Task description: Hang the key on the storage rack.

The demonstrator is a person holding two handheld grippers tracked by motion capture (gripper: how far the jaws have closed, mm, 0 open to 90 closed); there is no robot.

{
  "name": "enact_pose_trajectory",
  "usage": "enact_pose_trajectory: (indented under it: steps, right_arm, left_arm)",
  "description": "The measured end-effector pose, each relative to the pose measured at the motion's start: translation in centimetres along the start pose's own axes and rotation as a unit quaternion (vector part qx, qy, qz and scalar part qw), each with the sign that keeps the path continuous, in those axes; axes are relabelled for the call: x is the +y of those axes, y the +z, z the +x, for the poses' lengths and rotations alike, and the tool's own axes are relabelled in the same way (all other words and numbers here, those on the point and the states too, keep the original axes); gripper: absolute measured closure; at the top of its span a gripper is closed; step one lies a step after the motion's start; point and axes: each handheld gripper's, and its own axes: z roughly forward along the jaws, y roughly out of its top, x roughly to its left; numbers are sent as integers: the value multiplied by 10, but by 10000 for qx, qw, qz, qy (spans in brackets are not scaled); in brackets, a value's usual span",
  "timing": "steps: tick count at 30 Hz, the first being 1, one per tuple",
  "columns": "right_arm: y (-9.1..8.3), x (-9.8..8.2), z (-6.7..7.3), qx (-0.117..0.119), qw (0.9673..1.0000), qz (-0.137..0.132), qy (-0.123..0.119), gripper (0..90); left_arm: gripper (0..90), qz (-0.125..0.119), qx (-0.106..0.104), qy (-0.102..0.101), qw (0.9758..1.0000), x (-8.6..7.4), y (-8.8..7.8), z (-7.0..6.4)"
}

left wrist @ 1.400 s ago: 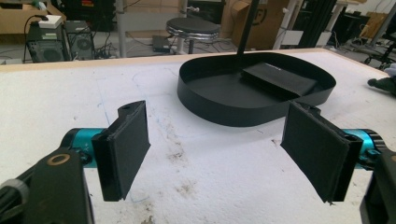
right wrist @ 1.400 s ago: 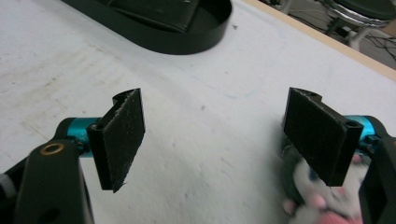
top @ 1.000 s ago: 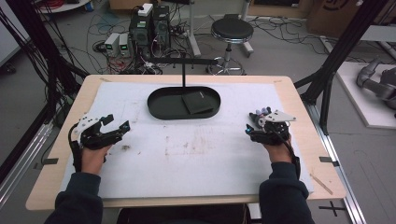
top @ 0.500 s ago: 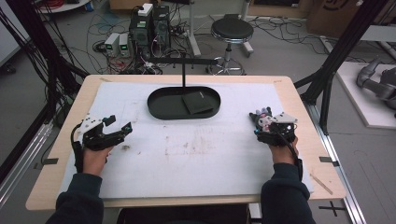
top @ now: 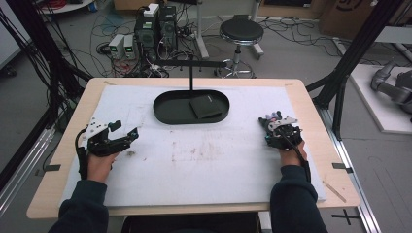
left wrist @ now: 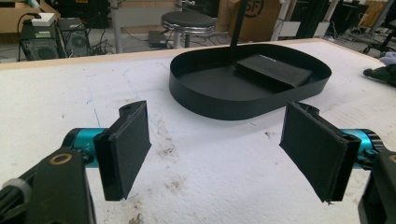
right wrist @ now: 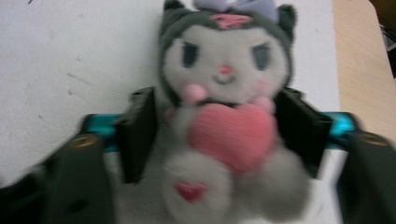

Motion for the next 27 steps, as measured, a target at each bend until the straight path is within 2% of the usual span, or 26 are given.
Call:
enact_pose_trajectory:
  steps: [2, 5, 6, 7, 9, 10, 13, 15, 17, 19, 23, 27]
  right_arm:
    - [-2, -2, -6, 209, 9997, -24, 144, 456]
    - [-7, -3, -10, 511, 9984, -54, 215, 472]
    - [-10, -2, -11, 752, 9967, -174, 243, 472]
    - [-14, -2, -12, 1048, 9935, -341, 267, 471]
    - [-19, -1, -10, 1568, 9861, -467, 276, 468]
    - [-21, -1, -8, 1650, 9851, -455, 180, 464]
    - [-18, -1, -1, 1673, 9856, -240, 32, 435]
    - [-13, -1, 2, 1493, 9887, -107, -93, 365]
    - [-11, 0, 6, 1279, 9917, -77, -140, 269]
    - [-9, 3, 12, 1031, 9942, -105, -294, 200]
    - [-2, 9, 22, 818, 9951, -170, -520, 199]
    - [6, 12, 28, 816, 9952, 36, -545, 256]
  left_arm:
    - [237, 3, -8, -2, 10000, 0, 0, 1]
    - [237, -11, 13, -11, 10000, 0, -1, 1]
    - [236, -23, 10, -17, 10000, 0, -1, 1]
    - [237, -25, 6, -17, 10000, 0, -1, 1]
    - [237, -15, 14, -13, 10000, 0, -1, 1]
    - [237, -7, 14, -1, 10000, 0, -1, 1]
    - [237, -12, 1, -5, 10000, 0, -1, 1]
    - [237, -22, 8, 3, 10000, 0, -1, 1]
    - [237, -21, 22, -7, 10000, 0, -1, 1]
    - [237, -15, 29, -17, 10000, 0, -1, 1]
    - [240, -30, 35, 18, 10000, 1, -1, 0]
    - [240, -22, 33, 5, 10000, 1, -1, 0]
